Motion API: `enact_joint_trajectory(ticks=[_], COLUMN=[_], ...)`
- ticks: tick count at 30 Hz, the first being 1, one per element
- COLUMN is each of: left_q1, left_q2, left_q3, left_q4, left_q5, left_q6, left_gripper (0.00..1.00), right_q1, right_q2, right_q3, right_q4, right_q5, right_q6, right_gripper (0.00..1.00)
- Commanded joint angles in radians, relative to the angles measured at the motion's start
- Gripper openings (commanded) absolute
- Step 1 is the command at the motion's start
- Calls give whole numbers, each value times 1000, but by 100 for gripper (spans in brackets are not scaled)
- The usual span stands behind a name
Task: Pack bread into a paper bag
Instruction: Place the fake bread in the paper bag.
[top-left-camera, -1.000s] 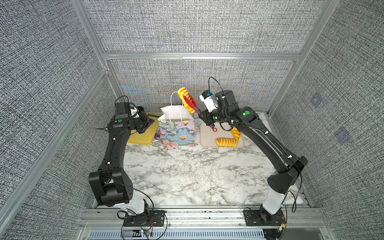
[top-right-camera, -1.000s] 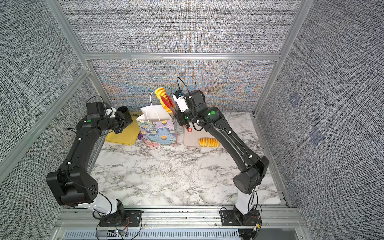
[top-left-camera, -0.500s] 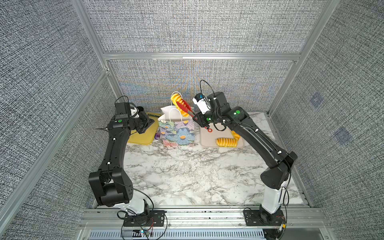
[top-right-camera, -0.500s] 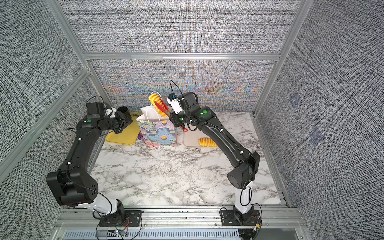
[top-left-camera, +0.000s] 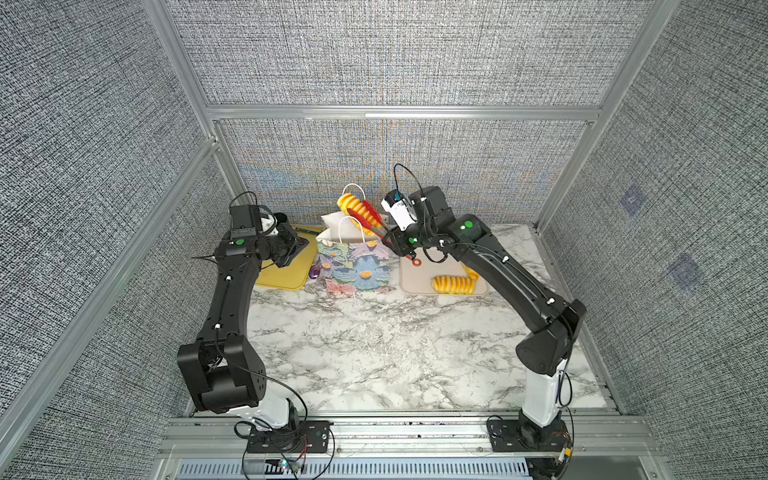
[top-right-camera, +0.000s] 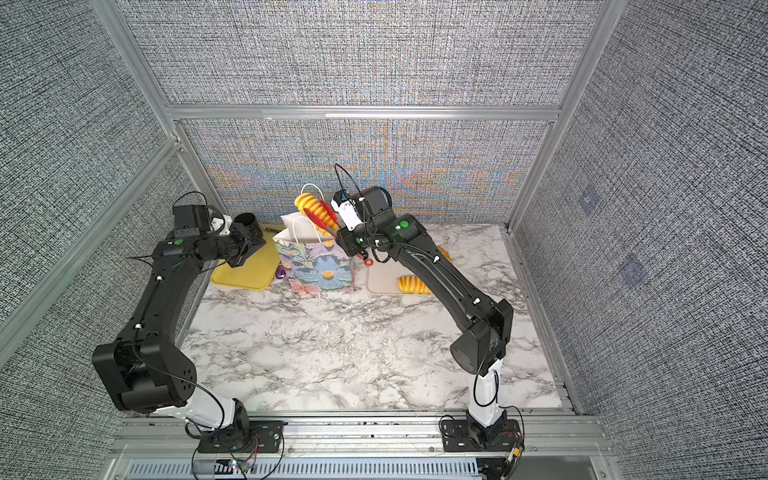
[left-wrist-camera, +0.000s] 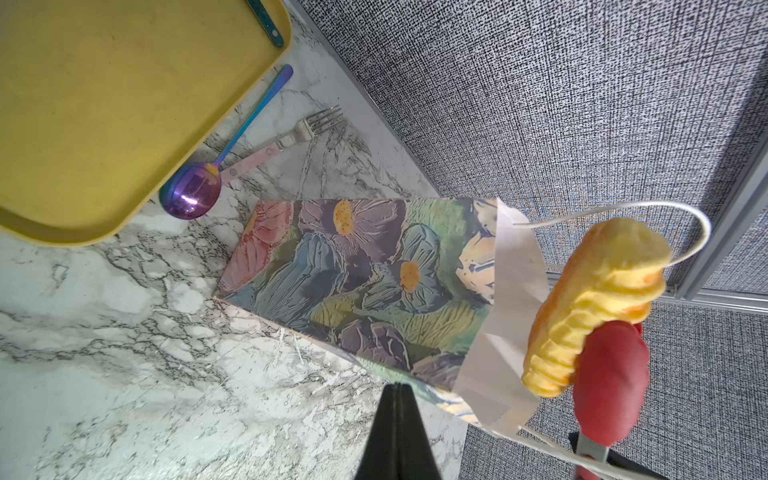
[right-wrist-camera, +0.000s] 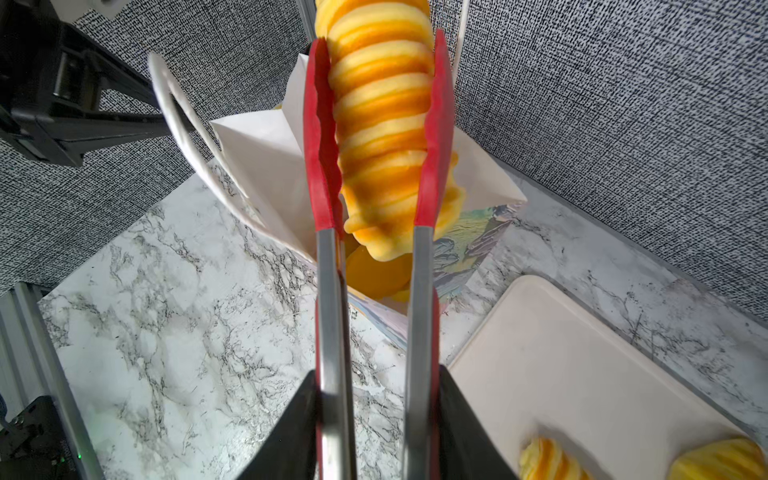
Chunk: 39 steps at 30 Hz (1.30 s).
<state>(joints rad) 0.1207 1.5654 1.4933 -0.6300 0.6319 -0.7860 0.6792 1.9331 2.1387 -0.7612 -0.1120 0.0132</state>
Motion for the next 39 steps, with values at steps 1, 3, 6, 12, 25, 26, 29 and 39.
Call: enact_joint_trajectory(ticks=[1, 3, 6, 12, 25, 26, 29, 39], left_q1=[1, 0, 0, 1, 2, 2, 2, 2], left_q2=[0, 2, 3, 5, 2, 2, 1, 6], left_q3=[-2, -3, -1, 0, -1, -1, -1, 0], left_q4=[1, 3, 4, 4, 1, 0, 1, 0], left_q5=[9, 12, 11, 12, 12, 11, 13, 12], left_q6=[10, 8, 8, 7, 11, 11, 13, 14], left_gripper=[2, 2, 2, 2, 2, 2, 2, 2], right_q1=[5, 5, 5, 5, 6, 6, 6, 5], right_q2=[-14, -21, -32, -34, -11, -6, 6, 15], right_q3=[18, 23, 28, 43, 12, 13, 10, 12], right_q4=[14, 17, 22, 30, 53, 55, 63, 57], right_q5=[-4, -6, -9, -24, -26, -26, -30, -12], right_q6=[-11, -13, -15, -16, -19, -19, -18, -13], right_gripper=[38, 38, 38, 39, 40, 40, 40, 47])
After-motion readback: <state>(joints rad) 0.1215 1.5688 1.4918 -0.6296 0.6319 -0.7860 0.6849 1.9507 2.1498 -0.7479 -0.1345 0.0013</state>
